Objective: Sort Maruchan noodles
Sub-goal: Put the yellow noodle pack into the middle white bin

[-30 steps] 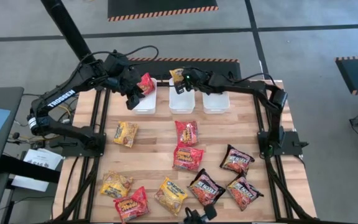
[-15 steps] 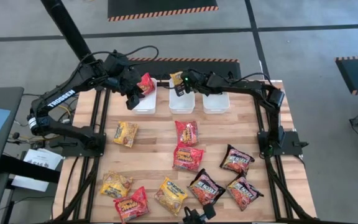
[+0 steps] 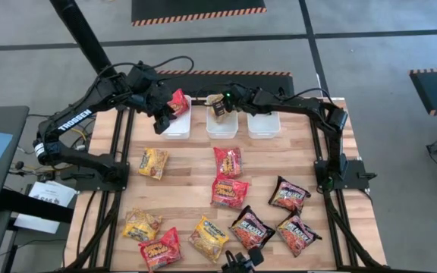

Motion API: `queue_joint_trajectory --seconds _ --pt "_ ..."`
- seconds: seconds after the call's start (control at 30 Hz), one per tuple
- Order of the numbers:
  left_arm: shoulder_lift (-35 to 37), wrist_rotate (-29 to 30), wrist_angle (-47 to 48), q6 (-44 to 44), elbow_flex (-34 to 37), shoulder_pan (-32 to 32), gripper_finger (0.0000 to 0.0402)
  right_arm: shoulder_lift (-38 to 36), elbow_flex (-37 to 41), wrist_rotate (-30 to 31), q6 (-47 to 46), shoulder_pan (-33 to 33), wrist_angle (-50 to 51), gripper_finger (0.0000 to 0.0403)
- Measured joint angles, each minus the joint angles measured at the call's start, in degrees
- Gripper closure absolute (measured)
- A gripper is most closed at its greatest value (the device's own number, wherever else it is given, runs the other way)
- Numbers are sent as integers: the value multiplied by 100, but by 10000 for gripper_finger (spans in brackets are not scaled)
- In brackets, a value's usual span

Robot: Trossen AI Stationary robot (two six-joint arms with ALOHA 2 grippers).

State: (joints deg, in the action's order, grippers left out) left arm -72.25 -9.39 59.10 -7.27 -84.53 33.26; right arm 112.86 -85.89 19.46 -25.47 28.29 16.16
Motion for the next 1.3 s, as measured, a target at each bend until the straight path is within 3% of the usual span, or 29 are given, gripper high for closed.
queue_joint_trajectory --seconds 0.27,0.53,0.77,1.07,1.2,1.3 --pt "0 0 26 0 0 0 294 -30 1 -103 -1 0 27 307" --pt "0 69 65 0 0 0 294 -81 -75 -1776 0 -59 13 307" --pt "0 81 61 8 0 0 294 -70 -417 -2459 362 -7 450 297" --pt "-2 82 62 199 0 0 294 -80 -1711 -2566 2127 90 1116 220" --pt "-2 81 73 204 0 0 294 -77 -1825 -2568 3131 298 1131 187" --pt "-2 81 117 225 0 0 294 -4 -1838 -2571 3306 524 1104 178"
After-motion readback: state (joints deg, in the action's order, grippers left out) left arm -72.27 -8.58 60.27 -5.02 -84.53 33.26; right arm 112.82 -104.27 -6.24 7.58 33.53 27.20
